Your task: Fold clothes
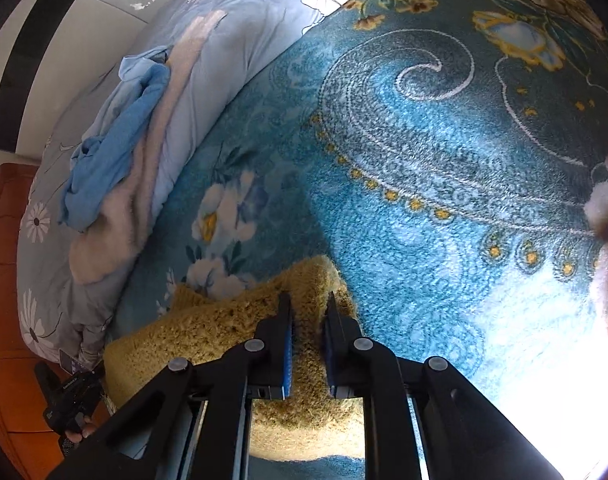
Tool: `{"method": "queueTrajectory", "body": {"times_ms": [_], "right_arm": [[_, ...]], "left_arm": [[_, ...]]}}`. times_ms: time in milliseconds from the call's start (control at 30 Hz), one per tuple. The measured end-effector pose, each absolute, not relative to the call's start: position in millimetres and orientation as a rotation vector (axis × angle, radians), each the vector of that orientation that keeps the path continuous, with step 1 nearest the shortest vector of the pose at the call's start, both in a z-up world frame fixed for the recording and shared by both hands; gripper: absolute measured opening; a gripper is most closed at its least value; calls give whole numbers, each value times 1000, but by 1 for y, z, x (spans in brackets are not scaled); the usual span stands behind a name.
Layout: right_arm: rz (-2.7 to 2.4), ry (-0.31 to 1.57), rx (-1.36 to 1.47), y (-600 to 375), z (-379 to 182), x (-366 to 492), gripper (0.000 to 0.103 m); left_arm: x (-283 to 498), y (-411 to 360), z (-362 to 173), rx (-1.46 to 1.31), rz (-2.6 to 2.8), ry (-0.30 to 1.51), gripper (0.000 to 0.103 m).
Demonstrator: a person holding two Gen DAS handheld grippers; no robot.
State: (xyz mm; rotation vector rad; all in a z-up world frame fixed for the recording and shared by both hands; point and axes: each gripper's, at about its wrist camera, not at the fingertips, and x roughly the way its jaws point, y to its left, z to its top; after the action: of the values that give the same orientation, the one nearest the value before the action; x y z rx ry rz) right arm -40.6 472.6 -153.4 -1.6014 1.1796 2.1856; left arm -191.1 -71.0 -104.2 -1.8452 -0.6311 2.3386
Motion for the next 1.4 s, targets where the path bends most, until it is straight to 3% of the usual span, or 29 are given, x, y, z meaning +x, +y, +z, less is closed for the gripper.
{"method": "queueTrajectory", "body": {"times_ms": [33, 100, 133, 233, 467, 667, 800, 867, 900, 967, 1033, 1400], "right_arm": [[2200, 1178, -1597, 474, -151, -38, 18], [2231, 1173, -1591, 477, -147, -32, 33], [2259, 1176, -1582, 479, -143, -27, 42], [2350, 1197, -1569, 479, -137, -5, 53], [2388, 1181, -1706, 467, -166, 27, 57], [2333, 1304, -1703, 463, -182, 28, 57], [2338, 1279, -1756, 452, -182, 32, 54], [2344, 1245, -1781, 445, -182, 33, 37], [2342, 1247, -1784, 443, -182, 34, 32], [2341, 1256, -1790, 440, -178, 34, 18], [2350, 1237, -1796, 436, -171, 35, 15], [2465, 1214, -1711, 438, -103, 82, 14]], "left_arm": [[-188, -73, -101, -1831, 2316, -654, 29], [-176, -83, -95, -1787, 2268, -733, 44], [-166, -89, -91, -1761, 2262, -755, 49], [-131, -106, -83, -1692, 2260, -779, 61], [-62, -104, -123, -1787, 2115, -719, 65], [-49, -68, -137, -1791, 2063, -684, 65], [-49, -57, -138, -1795, 2069, -660, 62], [-47, -59, -137, -1805, 2074, -668, 49], [-45, -62, -136, -1808, 2069, -683, 37], [-41, -68, -132, -1809, 2052, -723, 26], [-35, -71, -124, -1785, 2050, -730, 19], [39, -80, -51, -1665, 1942, -685, 17]]}}
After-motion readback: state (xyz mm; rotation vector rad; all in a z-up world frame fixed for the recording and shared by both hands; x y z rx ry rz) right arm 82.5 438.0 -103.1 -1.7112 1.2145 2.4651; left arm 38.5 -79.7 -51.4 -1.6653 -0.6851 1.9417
